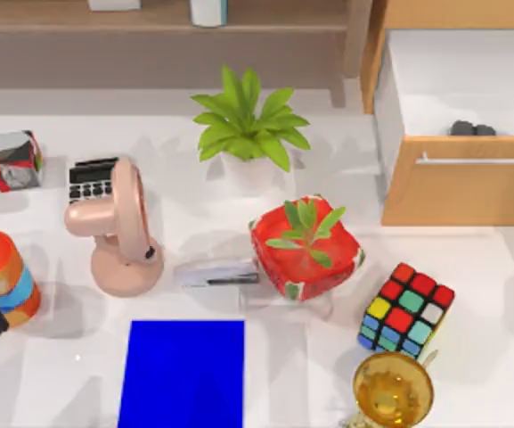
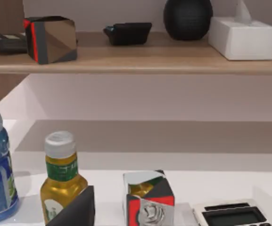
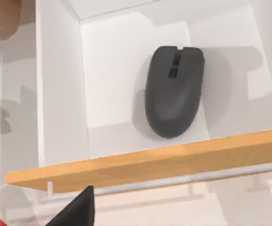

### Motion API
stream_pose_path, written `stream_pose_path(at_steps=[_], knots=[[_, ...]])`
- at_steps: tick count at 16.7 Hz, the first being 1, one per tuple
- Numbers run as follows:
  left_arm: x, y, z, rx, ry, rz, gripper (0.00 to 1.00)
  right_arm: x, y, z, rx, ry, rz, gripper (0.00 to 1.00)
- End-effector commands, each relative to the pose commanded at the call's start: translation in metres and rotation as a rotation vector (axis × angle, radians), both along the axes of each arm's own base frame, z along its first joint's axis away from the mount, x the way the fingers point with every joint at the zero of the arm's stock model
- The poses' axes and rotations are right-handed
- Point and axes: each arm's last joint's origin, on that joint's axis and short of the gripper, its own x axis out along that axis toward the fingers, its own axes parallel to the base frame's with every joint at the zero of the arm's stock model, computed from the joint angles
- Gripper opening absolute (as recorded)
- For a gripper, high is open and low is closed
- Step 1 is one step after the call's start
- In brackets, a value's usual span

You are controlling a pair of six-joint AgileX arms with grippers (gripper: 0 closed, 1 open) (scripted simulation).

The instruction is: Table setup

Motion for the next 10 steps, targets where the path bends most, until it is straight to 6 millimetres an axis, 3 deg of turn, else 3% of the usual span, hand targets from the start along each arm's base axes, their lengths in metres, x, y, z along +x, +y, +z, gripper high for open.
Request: stream_pose_path(at_steps=[4, 7, 10], knots=[[0.000, 0.000, 0.000, 0.000, 0.000, 0.000, 1.00, 0.090, 0.018, -0.019, -0.022, 0.234, -0.030, 1.00], [0.000, 0.000, 0.000, 0.000, 0.000, 0.000, 1.00, 0.147, 0.029, -0.057, -0.049, 0.387, -0.050, 1.00], [0.000, 0.000, 0.000, 0.000, 0.000, 0.000, 1.00, 0.184, 0.036, -0.105, -0.073, 0.526, -0.067, 1.00]])
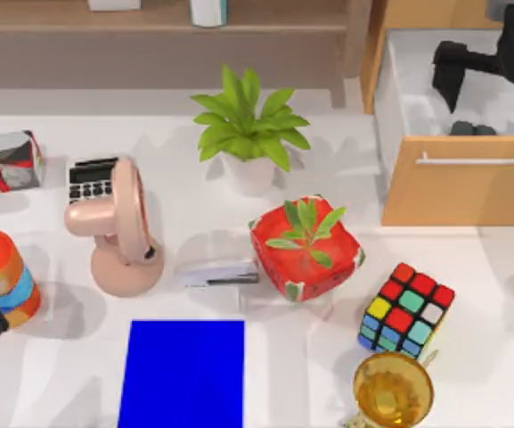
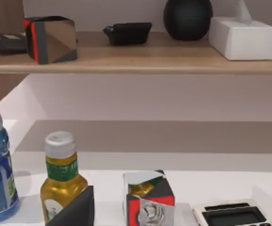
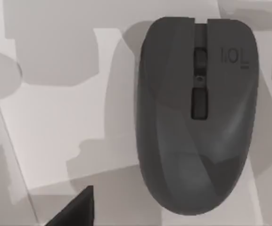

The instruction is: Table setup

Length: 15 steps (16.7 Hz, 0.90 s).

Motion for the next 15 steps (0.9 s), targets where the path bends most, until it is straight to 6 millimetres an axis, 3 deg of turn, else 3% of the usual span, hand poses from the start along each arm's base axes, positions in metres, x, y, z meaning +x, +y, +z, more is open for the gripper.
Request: stream_pose_path(at_steps=[2, 5, 15], knots=[[0.000, 0.000, 0.000, 0.000, 0.000, 0.000, 1.00, 0.015, 0.003, -0.027, -0.010, 0.071, -0.011, 1.00], [0.000, 0.000, 0.000, 0.000, 0.000, 0.000, 1.00, 0.026, 0.004, -0.046, -0.012, 0.107, -0.023, 1.00], [0.000, 0.000, 0.000, 0.000, 0.000, 0.000, 1.00, 0.027, 0.002, -0.048, -0.012, 0.109, -0.026, 1.00]])
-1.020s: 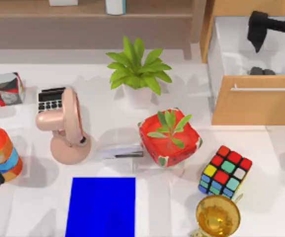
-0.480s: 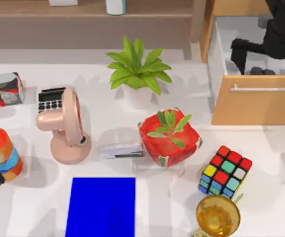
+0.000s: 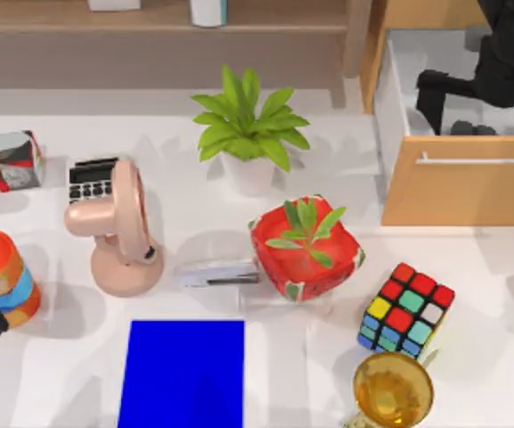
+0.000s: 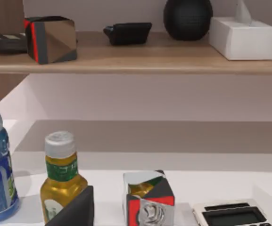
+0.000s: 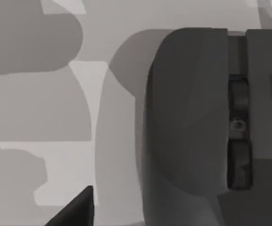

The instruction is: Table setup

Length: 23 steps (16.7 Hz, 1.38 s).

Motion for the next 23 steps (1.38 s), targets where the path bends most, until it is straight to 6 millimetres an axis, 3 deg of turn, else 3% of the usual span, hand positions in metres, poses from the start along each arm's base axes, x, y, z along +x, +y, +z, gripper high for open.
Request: stream_pose_path(at_steps=[11, 18, 22, 23], knots=[[0.000, 0.000, 0.000, 0.000, 0.000, 0.000, 1.00, -0.002, 0.001, -0.007, -0.001, -0.001, 0.001, 1.00], [0.000, 0.000, 0.000, 0.000, 0.000, 0.000, 1.00, 0.003, 0.001, -0.027, 0.000, -0.002, 0.002, 1.00], [0.000, 0.000, 0.000, 0.000, 0.000, 0.000, 1.00, 0.003, 0.001, -0.029, 0.000, 0.000, 0.002, 1.00], [0.000, 0.000, 0.000, 0.000, 0.000, 0.000, 1.00, 0.003, 0.001, -0.029, 0.000, 0.000, 0.002, 0.92]])
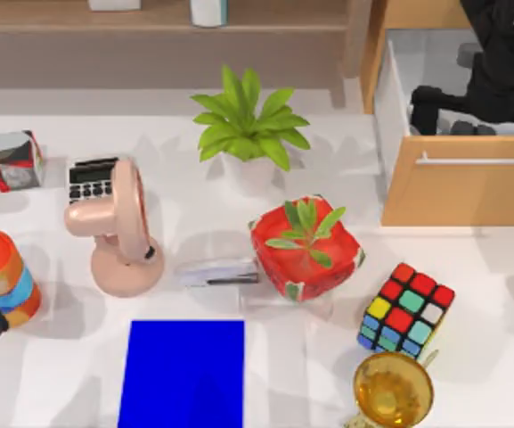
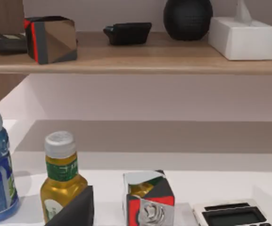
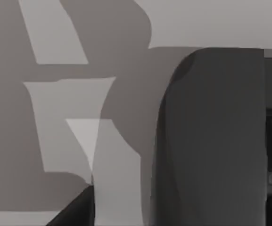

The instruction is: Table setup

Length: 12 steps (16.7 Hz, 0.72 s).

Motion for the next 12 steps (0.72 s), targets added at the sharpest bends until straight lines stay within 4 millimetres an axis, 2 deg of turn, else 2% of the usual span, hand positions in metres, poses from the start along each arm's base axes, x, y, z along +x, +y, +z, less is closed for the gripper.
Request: stream_pose_path(at_steps=[12], knots=[[0.0000, 0.0000, 0.0000, 0.000, 0.000, 0.000, 1.00, 0.0000, 0.0000, 0.0000, 0.000, 0.000, 0.000, 0.02]])
